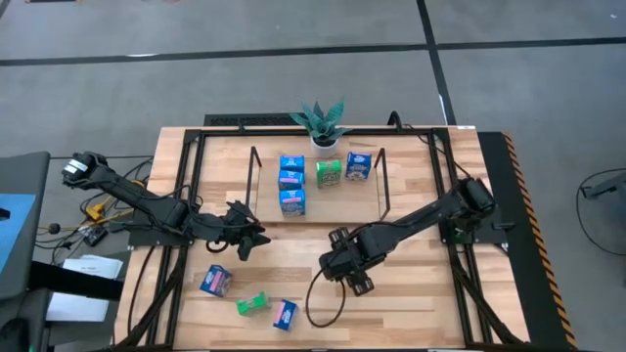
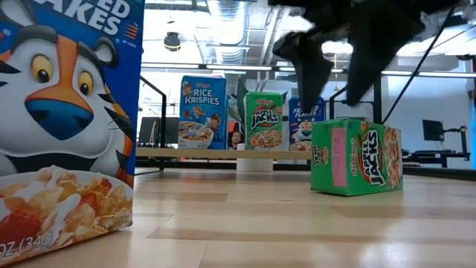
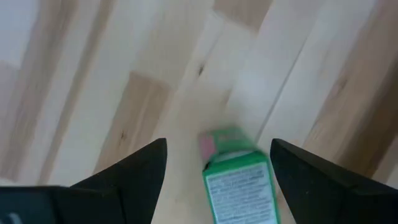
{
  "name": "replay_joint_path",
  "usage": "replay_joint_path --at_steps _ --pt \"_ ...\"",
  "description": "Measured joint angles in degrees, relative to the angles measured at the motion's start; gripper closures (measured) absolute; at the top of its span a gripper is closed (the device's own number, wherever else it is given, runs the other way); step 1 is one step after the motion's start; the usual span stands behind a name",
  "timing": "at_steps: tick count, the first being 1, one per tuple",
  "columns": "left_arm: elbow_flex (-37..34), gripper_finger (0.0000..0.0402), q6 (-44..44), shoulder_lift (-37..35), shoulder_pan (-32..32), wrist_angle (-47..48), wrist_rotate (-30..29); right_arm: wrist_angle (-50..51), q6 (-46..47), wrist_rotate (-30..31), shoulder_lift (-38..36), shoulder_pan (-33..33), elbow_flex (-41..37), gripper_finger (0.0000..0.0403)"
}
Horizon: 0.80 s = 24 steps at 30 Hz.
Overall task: Stack cereal on shelf
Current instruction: Put the right green cereal box on the shelf aligned with the other green cereal box
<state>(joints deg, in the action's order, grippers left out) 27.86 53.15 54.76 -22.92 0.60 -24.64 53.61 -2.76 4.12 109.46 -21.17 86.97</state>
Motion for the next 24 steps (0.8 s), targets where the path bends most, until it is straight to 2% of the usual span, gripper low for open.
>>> replay_joint_path --at_steps 13,24 --pt "0.0 0.0161 0.2 0.0 0.0 -0.1 -0.1 0.3 -1.9 0.1 4.4 1.4 0.0 0.0095" --pt "0.0 0.0161 0.6 0.0 0.0 0.0 -0.2 0.6 -2.2 0.1 4.3 1.4 -0.1 0.0144"
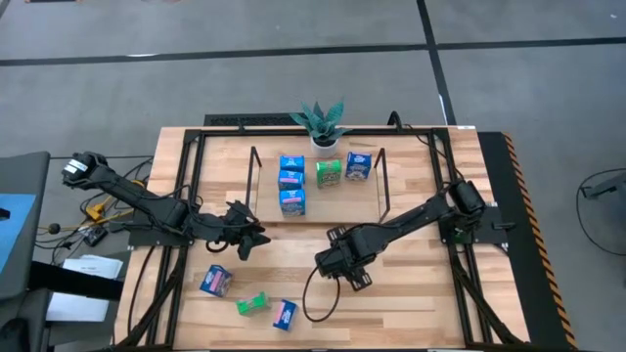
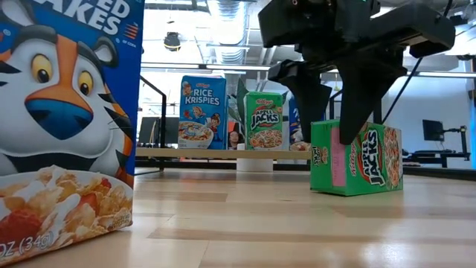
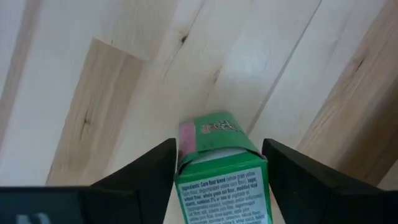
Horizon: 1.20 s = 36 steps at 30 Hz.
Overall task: Stack cereal on shelf
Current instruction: Put the right green cereal box on the shelf aligned with the other green cereal box
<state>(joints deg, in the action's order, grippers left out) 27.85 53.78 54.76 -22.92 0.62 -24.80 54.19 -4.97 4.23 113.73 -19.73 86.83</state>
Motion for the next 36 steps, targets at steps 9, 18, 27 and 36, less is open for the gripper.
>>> replay_joint_path --at_steps 9,18,27,36 --pt "0.0 0.0161 0.0 0.0 0.0 0.0 0.0 -0.5 0.9 0.0 0.0 0.0 0.0 0.0227" --pt "0.0 0.0161 0.0 0.0 0.0 0.0 0.0 -1.7 4.8 -1.3 -4.8 0.5 0.0 0.0252" --pt "0.0 0.0161 0.0 0.0 0.0 -0.1 0.0 -10.6 8.4 4.0 -16.9 5.8 0.0 0.0237" --pt "0.0 0.0161 0.5 0.0 0.0 -0.2 0.0 -35.3 11.6 6.3 -31.7 14.4 -15.3 0.0253"
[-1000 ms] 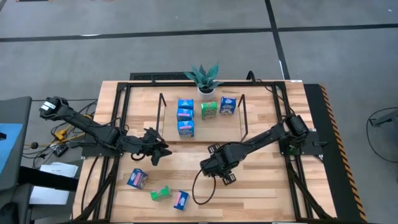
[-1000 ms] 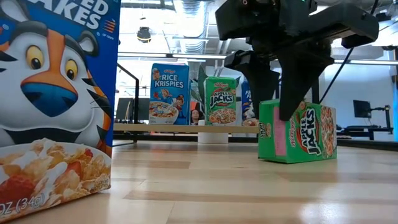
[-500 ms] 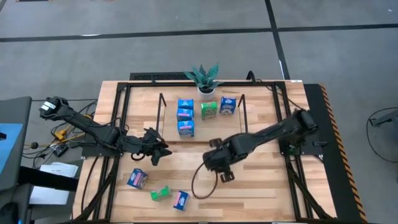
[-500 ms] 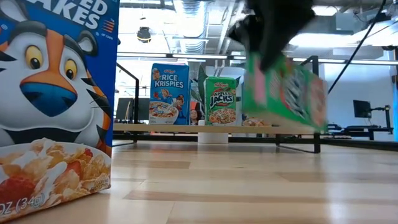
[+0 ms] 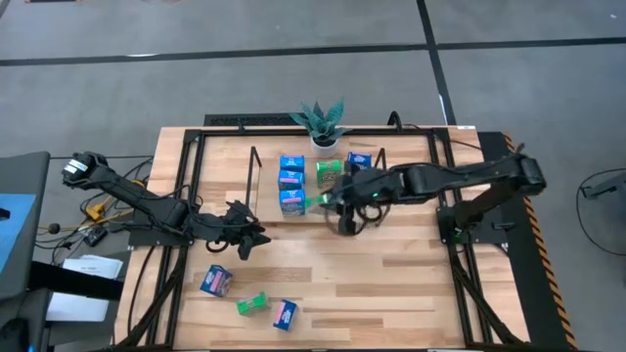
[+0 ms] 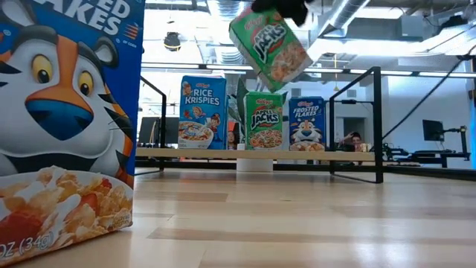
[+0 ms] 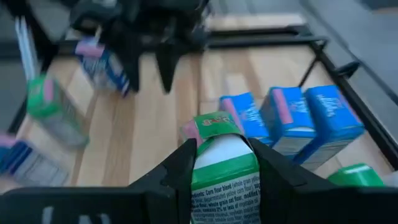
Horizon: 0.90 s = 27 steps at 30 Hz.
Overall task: Stack cereal on shelf
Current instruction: Put the right green cereal box on the shelf aligned with the other green cereal box
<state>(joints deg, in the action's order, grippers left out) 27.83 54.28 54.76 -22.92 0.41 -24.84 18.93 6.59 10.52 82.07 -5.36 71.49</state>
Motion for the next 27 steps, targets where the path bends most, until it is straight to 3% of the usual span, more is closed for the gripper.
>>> replay_joint_path --at_steps 5,10,19,27 --pt "0.0 0.0161 0.0 0.0 0.0 0.0 -1.7 -15.2 4.9 0.0 -4.2 3.4 -12.6 0.0235" --pt "0.0 0.0161 0.0 0.0 0.0 0.1 -2.8 -26.7 5.7 0.1 -3.6 5.4 -19.6 0.0234" --pt "0.0 0.0161 0.5 0.0 0.0 0.1 -4.6 -35.5 7.1 2.6 1.0 7.3 -25.0 0.0254" --pt "0.0 0.0161 1.5 0.0 0.0 0.2 -5.5 -40.6 8.4 3.1 4.6 7.4 -25.6 0.0232"
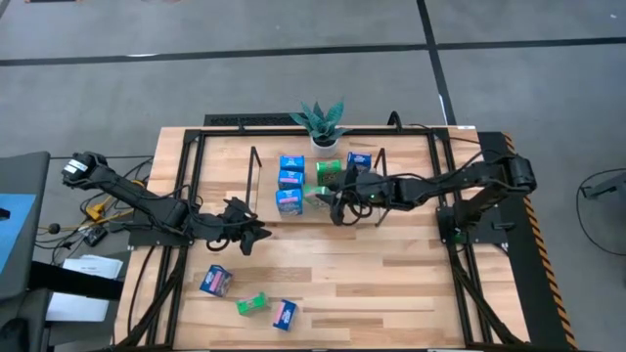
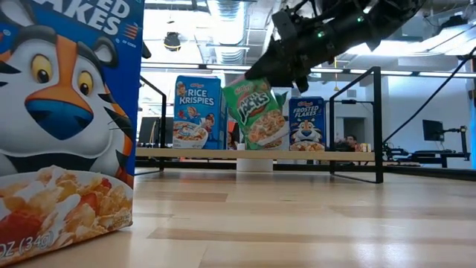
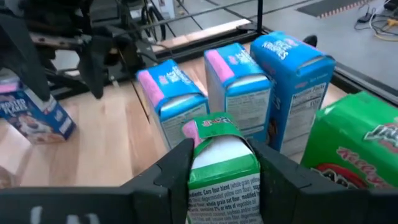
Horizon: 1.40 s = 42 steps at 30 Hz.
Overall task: Stack cereal on shelf
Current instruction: Put the right green cereal box on the shelf aligned with the other green cereal box
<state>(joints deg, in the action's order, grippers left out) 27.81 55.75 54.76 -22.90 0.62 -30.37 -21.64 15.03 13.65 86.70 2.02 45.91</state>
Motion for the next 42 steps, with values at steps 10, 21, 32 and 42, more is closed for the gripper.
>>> replay_joint_path --at_steps 10,21,32,42 --pt "0.0 0.0161 -0.2 0.0 0.0 0.0 -0.3 1.7 0.5 0.0 -0.8 0.1 0.0 0.0235" --pt "0.0 0.0161 -0.4 0.0 0.0 0.0 -0.3 7.9 0.6 0.0 -0.9 0.0 0.1 0.0165" --pt "0.0 0.0161 -0.4 0.0 0.0 -0.1 -0.3 19.9 1.3 0.0 -5.3 -0.4 0.0 0.0141" --pt "0.0 0.0161 -0.5 0.0 0.0 0.0 -0.6 27.0 2.1 0.0 -15.7 -1.3 0.1 0.0143"
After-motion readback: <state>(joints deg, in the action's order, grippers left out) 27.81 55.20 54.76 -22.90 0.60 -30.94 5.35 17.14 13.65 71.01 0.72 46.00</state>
